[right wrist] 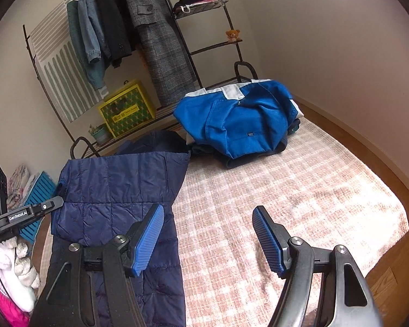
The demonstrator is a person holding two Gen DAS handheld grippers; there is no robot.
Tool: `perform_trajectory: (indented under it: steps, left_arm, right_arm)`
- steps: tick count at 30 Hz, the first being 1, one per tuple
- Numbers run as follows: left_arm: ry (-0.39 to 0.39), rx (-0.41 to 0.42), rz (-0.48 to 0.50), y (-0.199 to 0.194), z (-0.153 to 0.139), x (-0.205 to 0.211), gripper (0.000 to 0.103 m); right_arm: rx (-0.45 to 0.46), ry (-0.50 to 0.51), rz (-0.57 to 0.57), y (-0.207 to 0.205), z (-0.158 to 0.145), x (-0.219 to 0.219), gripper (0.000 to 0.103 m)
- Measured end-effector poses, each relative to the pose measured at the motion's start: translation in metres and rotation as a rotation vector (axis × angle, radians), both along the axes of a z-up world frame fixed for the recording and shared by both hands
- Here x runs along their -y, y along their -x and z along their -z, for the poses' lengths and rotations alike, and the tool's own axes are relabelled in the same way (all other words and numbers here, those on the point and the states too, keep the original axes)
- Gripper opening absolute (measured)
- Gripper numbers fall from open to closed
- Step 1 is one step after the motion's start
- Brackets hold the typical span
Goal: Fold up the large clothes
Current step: 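Fold the held sleeve across the jacket body with the left gripper, release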
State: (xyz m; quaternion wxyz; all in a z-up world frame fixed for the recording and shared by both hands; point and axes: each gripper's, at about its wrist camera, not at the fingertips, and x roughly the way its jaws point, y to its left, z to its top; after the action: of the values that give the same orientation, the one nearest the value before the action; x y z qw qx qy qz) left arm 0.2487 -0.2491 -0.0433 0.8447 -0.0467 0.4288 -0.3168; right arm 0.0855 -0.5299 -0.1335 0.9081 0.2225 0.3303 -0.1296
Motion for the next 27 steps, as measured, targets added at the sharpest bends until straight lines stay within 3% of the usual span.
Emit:
perform_trajectory:
  steps: [5,14,27]
  left_arm:
    - [-0.031,0.010,-0.123,-0.047,0.008,-0.067,0.007]
    - [-0.078,-0.024,-0.304,-0.130,0.053,-0.162,0.007]
    - [-0.134,-0.050,-0.418,-0.212,0.103,-0.211,0.007]
  right_arm:
    - [-0.069,0.052,-0.126,-0.037,0.015,-0.046,0.071]
    - [-0.241,0.020,-0.260,-0.087,0.075,-0.091,0.067]
    - [-0.339,0.076,-0.324,-0.113,0.097,-0.122,0.067]
